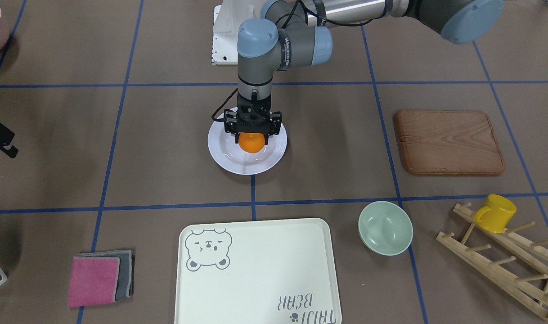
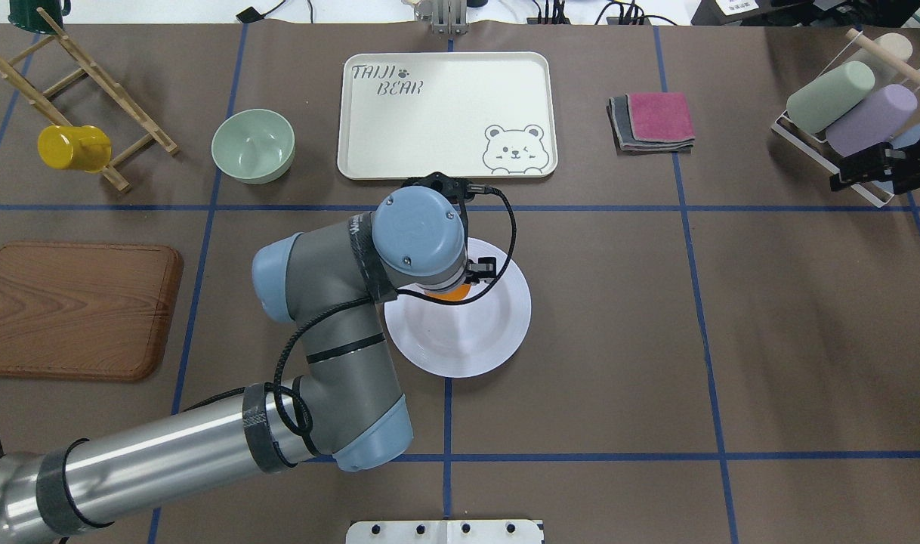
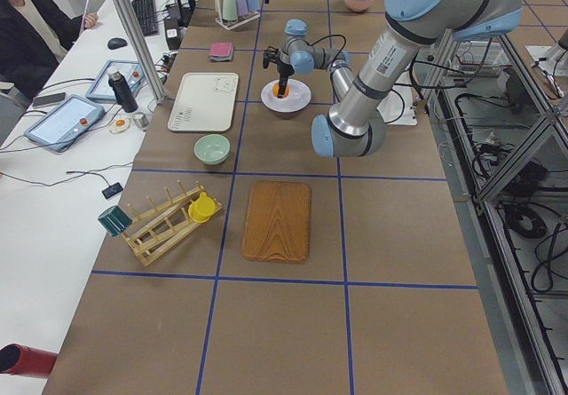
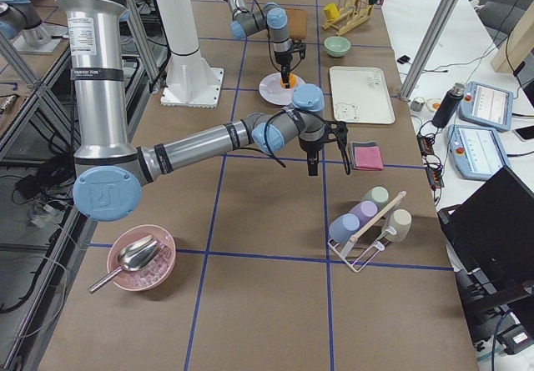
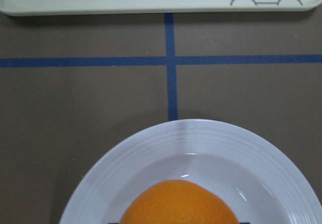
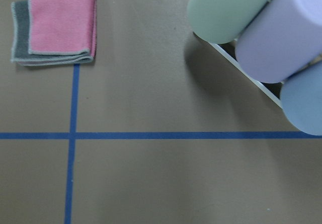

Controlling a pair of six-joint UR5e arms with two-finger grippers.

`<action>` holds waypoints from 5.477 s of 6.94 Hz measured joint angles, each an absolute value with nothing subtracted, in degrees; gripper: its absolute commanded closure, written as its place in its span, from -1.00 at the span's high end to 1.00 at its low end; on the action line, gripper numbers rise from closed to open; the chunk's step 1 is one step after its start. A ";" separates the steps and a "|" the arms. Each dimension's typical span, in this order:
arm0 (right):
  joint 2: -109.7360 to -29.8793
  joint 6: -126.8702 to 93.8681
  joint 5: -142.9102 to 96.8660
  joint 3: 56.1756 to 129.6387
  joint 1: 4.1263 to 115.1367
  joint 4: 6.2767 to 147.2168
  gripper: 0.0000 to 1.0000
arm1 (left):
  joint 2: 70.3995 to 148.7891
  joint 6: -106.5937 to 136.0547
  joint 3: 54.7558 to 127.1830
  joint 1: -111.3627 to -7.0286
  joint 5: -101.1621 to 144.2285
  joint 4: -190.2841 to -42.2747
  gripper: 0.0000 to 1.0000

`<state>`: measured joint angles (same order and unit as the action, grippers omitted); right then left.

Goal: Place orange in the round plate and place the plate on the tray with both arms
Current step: 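Carry the orange with the left gripper and release it onto the white plate, then withdraw the left arm while the right gripper reaches to the white plate's rim, then grip the white plate's near rim with the right gripper, then slide the plate with the orange onto the cream bear tray using the right gripper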

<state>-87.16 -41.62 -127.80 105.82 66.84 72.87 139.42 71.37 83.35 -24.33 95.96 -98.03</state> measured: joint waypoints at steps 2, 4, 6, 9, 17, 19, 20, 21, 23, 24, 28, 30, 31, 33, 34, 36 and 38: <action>-85.80 -45.24 -127.79 105.99 65.16 72.14 1.00 | 139.55 71.47 81.80 -23.31 95.68 -100.45 0.98; -83.85 -53.88 -127.26 106.27 62.68 68.37 1.00 | 139.36 70.95 83.18 -23.75 95.75 -100.99 0.98; -83.10 -68.78 -121.61 107.20 57.22 59.82 1.00 | 134.50 63.89 90.34 -28.91 99.32 -97.47 0.98; -83.06 -94.98 -103.56 113.29 43.94 55.15 1.00 | 120.43 40.85 102.42 -43.38 109.76 -91.77 0.98; -82.58 -131.03 -57.72 119.42 11.05 54.61 0.94 | 95.70 -8.94 92.48 -87.02 138.07 -91.67 0.98; -77.03 -137.07 -52.35 112.24 6.32 54.58 0.90 | 94.95 -9.07 91.74 -88.10 139.57 -91.81 0.98; -74.30 -138.97 -51.82 108.81 5.58 54.63 0.87 | 94.65 -9.04 91.70 -88.19 139.66 -91.88 0.98; -72.96 -140.50 -51.71 106.24 5.16 54.68 0.81 | 94.29 -9.00 91.68 -88.21 139.71 -91.96 0.98; -71.50 -141.45 -51.79 102.96 5.05 54.86 0.76 | 93.91 -9.02 91.63 -88.24 139.77 -92.04 0.98; -70.64 -141.52 -51.90 101.40 5.29 54.91 0.58 | 93.56 -9.06 91.67 -88.24 139.80 -92.10 0.98; -66.38 -143.04 -52.11 96.37 7.03 54.89 -1.00 | 93.11 -9.14 91.84 -88.24 139.83 -92.20 0.98; -66.14 -144.64 -52.08 96.08 7.27 53.93 -1.00 | 93.13 -9.14 91.85 -88.23 139.83 -92.20 0.98; -66.14 -144.95 -52.01 96.08 7.77 52.37 -1.00 | 93.16 -9.14 91.88 -88.20 139.86 -92.20 0.98; -66.22 -144.94 -51.77 96.71 9.65 50.24 -1.00 | 93.22 -9.14 91.95 -88.16 139.91 -92.20 0.98; -66.44 -144.61 -51.19 96.96 10.79 48.18 -1.00 | 93.26 -9.12 92.10 -88.15 139.92 -92.20 0.98; -66.71 -142.83 -48.44 96.89 12.73 44.87 -1.00 | 93.26 -9.06 92.77 -88.15 139.92 -92.20 0.98; -65.94 -141.67 -47.16 96.03 15.54 44.45 -1.00 | 93.26 -9.05 93.13 -88.11 139.92 -92.20 0.98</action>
